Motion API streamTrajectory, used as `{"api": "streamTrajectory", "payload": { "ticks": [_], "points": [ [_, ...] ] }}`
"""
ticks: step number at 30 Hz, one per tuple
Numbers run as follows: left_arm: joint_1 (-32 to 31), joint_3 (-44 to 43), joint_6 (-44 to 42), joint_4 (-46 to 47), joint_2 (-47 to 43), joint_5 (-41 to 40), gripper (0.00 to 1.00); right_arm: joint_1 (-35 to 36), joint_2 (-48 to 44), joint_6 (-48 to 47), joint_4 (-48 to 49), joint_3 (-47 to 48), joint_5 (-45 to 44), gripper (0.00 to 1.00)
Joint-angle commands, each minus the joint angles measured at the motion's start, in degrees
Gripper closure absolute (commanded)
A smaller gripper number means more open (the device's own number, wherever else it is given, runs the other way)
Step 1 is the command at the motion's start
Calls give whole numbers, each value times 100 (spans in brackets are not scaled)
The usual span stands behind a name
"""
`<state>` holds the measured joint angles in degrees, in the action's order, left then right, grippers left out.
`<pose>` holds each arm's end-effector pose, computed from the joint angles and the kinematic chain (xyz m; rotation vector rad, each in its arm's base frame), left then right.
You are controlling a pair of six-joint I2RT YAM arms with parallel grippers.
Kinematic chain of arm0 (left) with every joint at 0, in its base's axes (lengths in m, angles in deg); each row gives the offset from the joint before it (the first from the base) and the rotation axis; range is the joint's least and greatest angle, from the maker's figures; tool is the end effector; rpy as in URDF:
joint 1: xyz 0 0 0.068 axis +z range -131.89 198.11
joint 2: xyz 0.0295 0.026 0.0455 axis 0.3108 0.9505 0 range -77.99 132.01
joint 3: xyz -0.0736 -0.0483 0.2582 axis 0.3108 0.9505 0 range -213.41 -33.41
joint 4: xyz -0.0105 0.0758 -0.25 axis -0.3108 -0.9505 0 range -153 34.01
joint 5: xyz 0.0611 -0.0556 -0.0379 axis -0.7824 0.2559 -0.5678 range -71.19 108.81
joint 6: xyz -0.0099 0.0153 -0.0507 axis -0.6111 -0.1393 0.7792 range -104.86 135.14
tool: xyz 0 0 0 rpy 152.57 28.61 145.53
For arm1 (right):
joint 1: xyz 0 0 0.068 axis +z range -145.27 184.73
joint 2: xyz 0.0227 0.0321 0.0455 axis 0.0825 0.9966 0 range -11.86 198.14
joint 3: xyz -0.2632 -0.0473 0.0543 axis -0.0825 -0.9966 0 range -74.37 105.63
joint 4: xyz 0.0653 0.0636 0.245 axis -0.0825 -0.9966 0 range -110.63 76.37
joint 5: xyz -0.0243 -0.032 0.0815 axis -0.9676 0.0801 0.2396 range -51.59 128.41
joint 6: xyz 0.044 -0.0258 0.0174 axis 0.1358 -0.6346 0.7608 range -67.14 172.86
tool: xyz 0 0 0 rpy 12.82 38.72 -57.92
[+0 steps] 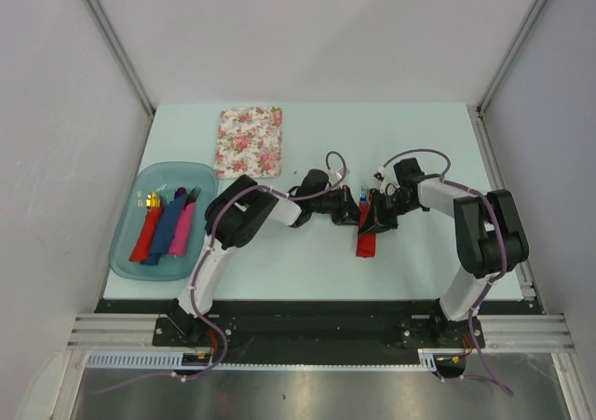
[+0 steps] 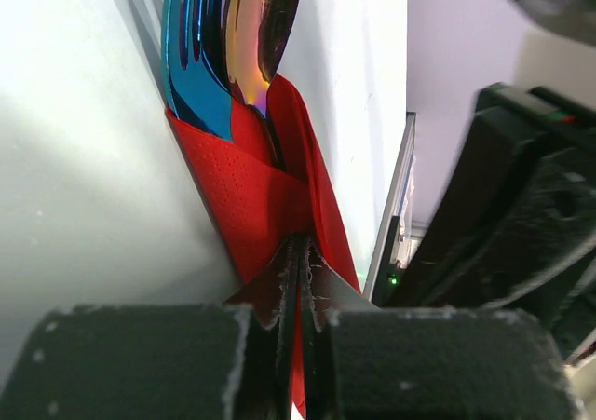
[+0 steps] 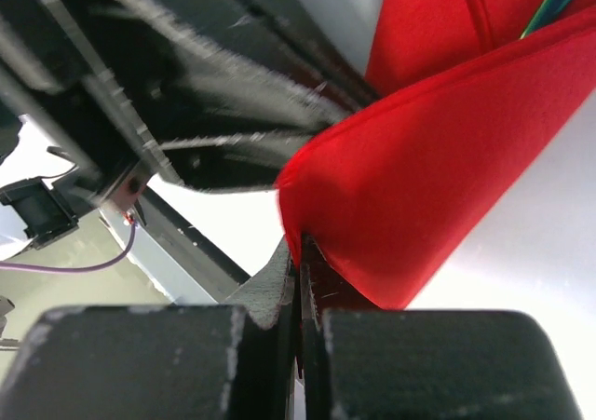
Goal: Place the utensils on the paper napkin and roll it up
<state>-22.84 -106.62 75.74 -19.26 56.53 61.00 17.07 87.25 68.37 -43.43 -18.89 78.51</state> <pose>0.3368 -0.3238 0.0739 0.1722 2.4066 -1.7368 0.2973 0.0884 0.1517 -0.0721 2.8345 1.1024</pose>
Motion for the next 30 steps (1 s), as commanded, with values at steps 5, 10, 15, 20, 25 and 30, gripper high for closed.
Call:
{"api": "streamTrajectory", "payload": {
  "ticks": [5,10,15,20,25,30],
  "points": [
    [61,-106,-101,-166,92,-168,98,172,346,172,694,-161,165,100],
    [104,-158,-92,-254,-48,-106,96,216,442,172,800,-328,139,100],
    [166,-194,-162,-447,-373,-89,93,129,539,172,792,-433,77,100],
    [289,-115,-434,-904,-821,-124,85,67,609,146,774,-468,68,100],
    [473,-10,-882,-1614,-1287,-203,74,93,601,137,827,-477,121,100],
    [491,166,-1226,-1898,-1384,-63,63,102,566,93,801,-460,218,98]
  ]
}}
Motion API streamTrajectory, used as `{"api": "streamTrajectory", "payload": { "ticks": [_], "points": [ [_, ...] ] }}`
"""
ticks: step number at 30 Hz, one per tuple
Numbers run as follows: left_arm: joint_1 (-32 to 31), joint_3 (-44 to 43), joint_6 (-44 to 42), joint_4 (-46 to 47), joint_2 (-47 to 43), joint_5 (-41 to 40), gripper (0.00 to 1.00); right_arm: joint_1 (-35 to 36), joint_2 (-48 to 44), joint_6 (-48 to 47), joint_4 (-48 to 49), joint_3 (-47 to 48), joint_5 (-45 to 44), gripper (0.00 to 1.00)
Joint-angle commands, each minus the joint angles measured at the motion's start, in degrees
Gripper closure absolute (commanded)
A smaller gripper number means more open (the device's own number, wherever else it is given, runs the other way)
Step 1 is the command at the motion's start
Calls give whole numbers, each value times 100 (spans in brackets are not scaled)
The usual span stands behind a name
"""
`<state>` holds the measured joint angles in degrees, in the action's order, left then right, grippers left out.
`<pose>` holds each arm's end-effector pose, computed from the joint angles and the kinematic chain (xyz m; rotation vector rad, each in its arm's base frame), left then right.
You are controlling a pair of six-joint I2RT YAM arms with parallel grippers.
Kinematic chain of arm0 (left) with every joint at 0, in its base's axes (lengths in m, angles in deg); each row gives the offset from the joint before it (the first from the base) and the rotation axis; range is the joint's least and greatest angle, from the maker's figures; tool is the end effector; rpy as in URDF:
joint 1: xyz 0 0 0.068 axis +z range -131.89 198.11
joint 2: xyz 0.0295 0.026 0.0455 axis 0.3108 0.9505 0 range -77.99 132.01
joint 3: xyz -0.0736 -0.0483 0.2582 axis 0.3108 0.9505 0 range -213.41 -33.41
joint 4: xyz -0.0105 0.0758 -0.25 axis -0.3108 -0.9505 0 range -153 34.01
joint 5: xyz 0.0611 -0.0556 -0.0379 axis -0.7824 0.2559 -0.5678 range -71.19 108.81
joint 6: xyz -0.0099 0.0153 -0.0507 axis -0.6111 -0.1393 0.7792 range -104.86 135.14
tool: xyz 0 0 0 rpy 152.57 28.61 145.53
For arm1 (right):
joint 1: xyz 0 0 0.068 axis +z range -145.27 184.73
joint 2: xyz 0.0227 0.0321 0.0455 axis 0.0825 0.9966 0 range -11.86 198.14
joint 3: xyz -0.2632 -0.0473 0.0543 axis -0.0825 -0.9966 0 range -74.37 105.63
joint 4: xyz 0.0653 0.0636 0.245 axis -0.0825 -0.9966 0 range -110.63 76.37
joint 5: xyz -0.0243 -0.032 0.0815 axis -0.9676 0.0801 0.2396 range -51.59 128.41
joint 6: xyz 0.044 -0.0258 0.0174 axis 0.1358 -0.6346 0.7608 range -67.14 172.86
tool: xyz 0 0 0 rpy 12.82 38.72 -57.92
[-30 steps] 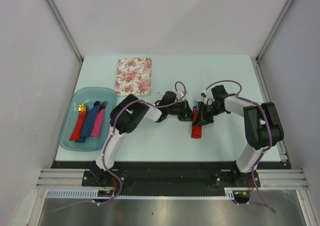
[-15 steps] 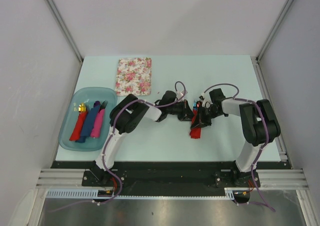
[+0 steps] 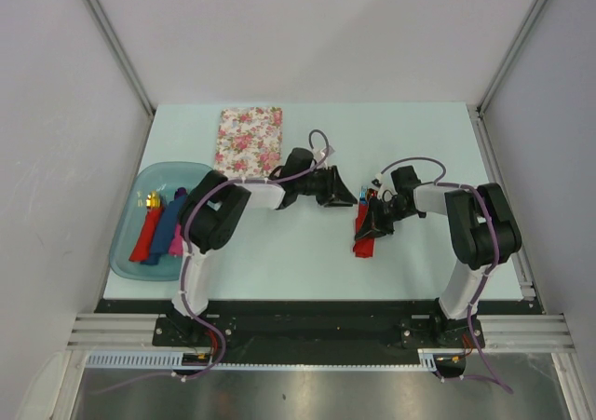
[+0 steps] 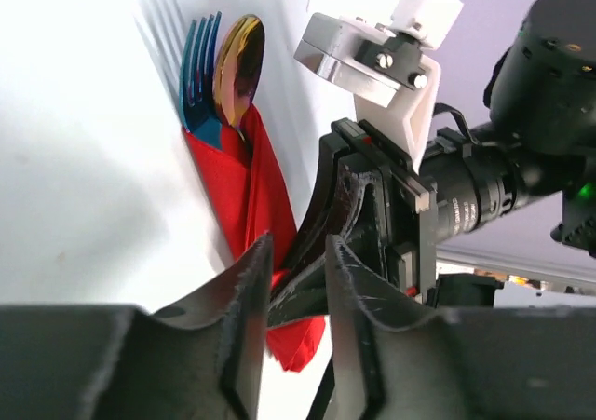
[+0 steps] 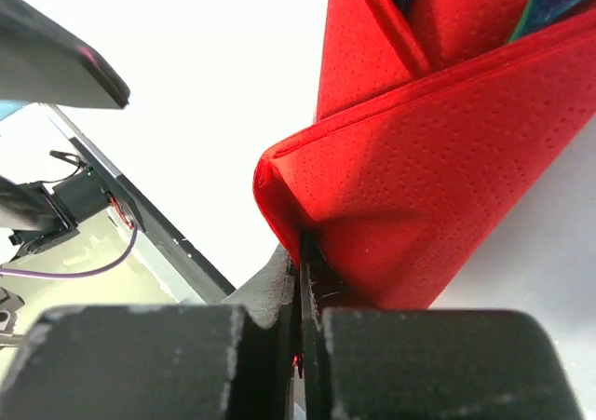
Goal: Place the utensils on the paper napkin and roll it up
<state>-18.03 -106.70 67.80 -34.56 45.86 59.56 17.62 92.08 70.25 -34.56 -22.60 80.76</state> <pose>0.3555 -0.2883 0.1326 0.1699 2.3985 -1.5893 0.2972 0.0925 0.1172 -0.0516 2.8321 1.1674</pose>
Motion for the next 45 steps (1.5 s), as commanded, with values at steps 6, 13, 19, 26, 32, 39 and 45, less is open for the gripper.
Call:
{"api": "streamTrajectory", "payload": {
  "ticks": [6,13,19,26,32,39,45],
  "points": [
    [-165,211,-617,-622,-257,56,55,65,4,-174,-43,-141,133,87],
    [-314,-184,-793,-1097,7,-50,51,56,-58,-297,-78,-167,177,89],
    [-473,-466,-810,-1466,280,-85,50,65,-128,-324,-78,-193,212,89],
    [-499,-536,-863,-1651,350,-234,60,74,-225,-350,-43,-237,291,89],
    [-499,-633,-951,-1984,438,-287,84,47,-304,-394,-60,-168,318,86],
    [-499,-695,-1188,-2292,429,-489,100,-154,-883,-596,-649,254,502,68],
    [-499,-730,-1276,-2442,403,-656,100,-532,-1280,-658,-834,448,363,72]
  ]
}}
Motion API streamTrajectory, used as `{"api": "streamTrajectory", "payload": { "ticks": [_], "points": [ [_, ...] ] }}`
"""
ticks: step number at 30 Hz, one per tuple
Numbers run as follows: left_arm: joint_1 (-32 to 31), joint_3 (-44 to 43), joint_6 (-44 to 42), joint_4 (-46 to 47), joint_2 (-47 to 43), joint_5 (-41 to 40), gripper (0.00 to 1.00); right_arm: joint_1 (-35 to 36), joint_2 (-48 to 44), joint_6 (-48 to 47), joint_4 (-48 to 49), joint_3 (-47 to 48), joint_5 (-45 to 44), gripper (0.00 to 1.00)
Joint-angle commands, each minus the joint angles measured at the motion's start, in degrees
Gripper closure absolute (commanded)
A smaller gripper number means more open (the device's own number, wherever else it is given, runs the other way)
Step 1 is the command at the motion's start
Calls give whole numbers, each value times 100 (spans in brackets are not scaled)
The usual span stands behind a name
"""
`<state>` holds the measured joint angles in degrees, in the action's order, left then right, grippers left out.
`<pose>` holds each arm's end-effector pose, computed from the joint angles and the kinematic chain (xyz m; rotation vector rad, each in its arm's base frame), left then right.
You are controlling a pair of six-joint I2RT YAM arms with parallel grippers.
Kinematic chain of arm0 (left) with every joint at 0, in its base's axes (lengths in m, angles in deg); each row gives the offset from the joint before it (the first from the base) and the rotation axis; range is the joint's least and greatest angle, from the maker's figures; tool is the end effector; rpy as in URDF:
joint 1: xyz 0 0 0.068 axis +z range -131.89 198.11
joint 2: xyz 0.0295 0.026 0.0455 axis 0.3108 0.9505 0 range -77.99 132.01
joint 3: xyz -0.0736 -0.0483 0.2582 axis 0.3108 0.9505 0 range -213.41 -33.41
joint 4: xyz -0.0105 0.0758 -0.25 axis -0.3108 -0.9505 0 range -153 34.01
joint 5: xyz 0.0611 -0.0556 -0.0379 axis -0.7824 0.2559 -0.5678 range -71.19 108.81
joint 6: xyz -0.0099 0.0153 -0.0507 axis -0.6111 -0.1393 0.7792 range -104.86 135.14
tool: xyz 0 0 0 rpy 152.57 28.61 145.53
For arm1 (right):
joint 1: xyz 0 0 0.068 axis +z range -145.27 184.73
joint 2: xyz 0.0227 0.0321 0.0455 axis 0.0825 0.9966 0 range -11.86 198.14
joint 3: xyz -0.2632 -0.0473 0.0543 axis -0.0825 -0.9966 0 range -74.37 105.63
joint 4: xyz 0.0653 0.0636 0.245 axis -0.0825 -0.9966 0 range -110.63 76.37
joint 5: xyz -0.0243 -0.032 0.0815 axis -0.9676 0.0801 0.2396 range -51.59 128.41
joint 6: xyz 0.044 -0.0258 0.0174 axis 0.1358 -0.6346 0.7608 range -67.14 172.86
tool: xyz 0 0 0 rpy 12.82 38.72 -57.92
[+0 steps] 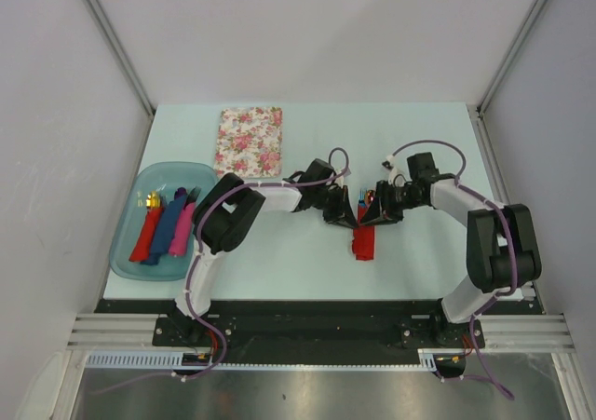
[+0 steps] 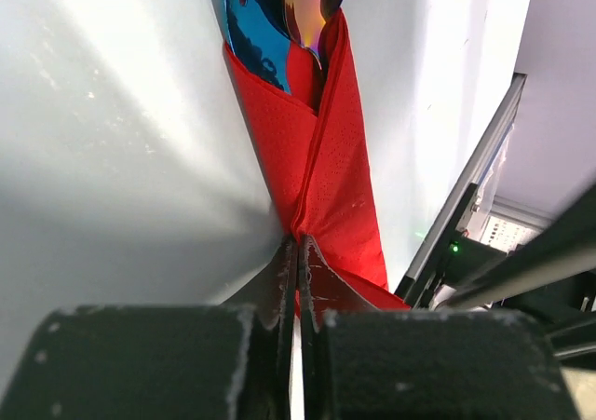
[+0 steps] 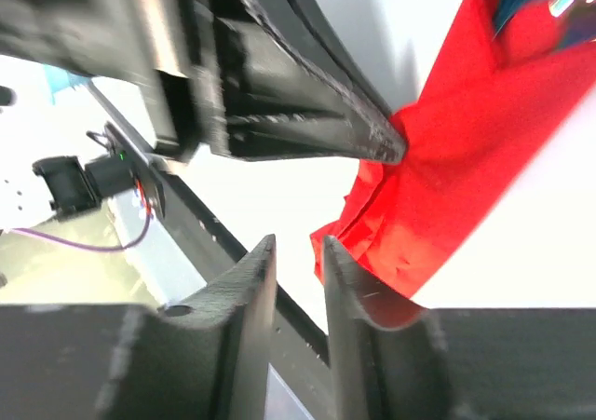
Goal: Place the utensils on the paper napkin and roll it up
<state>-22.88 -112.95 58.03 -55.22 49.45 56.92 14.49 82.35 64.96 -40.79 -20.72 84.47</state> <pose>0.3318 -0.3174 0.1069 0.3182 2.6786 -1.3884 0.2932 0.0763 0.1719 -0.1687 2.6704 1.2127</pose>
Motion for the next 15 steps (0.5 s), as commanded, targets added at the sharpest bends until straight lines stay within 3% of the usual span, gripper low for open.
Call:
{"api": "streamTrajectory", "payload": {
  "ticks": [1,6,15],
  "points": [
    [-14,-105,-308,-403,44,-418,100,-237,-298,-137,-211,269,-97,74],
    [-14,-78,-317,-464,9,-532,100,-246,53,-190,-299,269,-528,89],
    [-14,0,-299,-394,-61,-541,100,26,510,-243,-27,199,-915,96]
  ]
}}
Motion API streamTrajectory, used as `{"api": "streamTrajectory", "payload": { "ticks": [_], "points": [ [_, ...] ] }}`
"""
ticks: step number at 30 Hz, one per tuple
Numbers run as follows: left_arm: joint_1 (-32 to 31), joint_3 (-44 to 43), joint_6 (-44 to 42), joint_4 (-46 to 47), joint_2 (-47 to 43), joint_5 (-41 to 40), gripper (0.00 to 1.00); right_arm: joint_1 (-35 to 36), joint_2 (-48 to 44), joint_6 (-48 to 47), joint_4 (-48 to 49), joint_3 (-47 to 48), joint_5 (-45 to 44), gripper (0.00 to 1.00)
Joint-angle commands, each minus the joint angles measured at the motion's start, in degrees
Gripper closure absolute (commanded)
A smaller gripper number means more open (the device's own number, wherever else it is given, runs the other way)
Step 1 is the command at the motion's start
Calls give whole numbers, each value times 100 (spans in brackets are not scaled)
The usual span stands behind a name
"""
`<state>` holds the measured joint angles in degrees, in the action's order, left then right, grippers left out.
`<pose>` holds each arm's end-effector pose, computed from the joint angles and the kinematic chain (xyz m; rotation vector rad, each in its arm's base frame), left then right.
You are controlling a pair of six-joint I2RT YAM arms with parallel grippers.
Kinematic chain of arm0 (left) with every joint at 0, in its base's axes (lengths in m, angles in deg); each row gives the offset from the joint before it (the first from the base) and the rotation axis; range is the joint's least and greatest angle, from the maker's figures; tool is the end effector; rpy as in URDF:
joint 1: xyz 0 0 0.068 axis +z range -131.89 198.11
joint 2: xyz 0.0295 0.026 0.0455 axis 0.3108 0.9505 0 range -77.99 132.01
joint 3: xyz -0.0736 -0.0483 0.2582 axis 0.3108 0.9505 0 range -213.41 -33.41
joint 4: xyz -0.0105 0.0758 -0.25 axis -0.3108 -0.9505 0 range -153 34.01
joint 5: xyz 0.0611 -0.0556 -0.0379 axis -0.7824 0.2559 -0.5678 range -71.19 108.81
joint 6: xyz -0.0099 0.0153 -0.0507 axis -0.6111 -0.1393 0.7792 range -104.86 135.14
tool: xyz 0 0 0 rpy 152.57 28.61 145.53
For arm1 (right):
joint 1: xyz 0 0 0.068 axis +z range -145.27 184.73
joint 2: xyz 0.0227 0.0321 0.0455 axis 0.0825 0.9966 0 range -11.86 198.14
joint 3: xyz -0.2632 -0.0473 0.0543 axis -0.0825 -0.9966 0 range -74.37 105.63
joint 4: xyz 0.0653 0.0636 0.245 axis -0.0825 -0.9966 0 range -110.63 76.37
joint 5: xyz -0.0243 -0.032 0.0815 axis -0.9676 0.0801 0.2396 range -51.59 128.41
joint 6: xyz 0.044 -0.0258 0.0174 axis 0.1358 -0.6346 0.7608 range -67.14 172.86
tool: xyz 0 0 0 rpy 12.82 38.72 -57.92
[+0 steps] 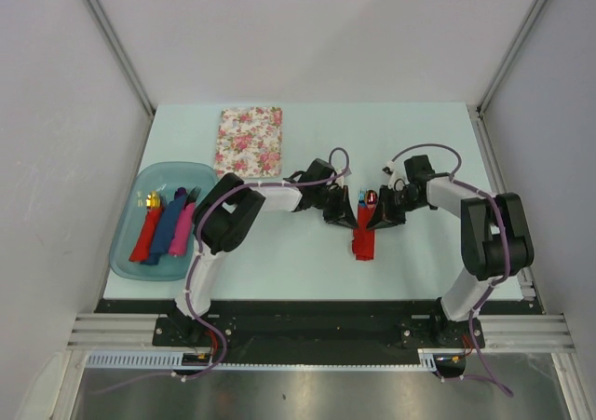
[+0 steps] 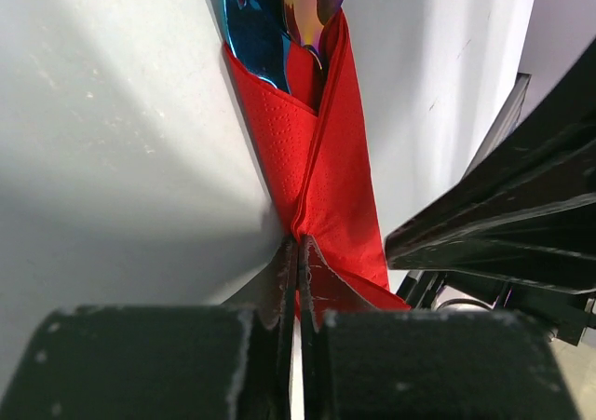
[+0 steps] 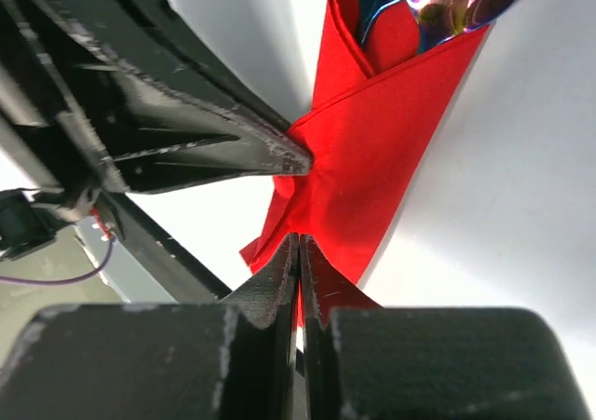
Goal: Place the utensils on the paper napkin and roll it up
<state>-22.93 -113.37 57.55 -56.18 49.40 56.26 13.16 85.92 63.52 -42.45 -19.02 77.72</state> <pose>0.3321 -0.3178 0.1079 0.3200 2.6827 -1.3692 0.3030 0.0676 0.1581 -0.1087 2.7553 1.0451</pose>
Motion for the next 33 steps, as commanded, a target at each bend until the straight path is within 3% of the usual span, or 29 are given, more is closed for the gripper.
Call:
{"api": "streamTrajectory", "payload": {
  "ticks": [1,4,7,13,16,24,33],
  "points": [
    [-10,51,-242,-237,-74,-458,100,203,197,-107,148,20,-257,96],
    [8,217,-155,0,-223,-371,98,247,329,-134,184,-86,-345,97],
    [139,639,74,675,-557,-99,84,239,470,-160,201,-156,-389,97],
    [333,1044,-40,1064,-1374,245,61,247,620,-134,315,-235,-372,97],
    [316,1193,-67,1230,-1708,359,57,256,629,-116,342,-227,-354,97],
    [-79,1369,504,1846,-1657,728,64,265,628,-108,333,-209,-371,97],
    [-326,1923,1024,2436,-1077,711,82,239,620,-55,315,-174,-310,96]
  ]
}}
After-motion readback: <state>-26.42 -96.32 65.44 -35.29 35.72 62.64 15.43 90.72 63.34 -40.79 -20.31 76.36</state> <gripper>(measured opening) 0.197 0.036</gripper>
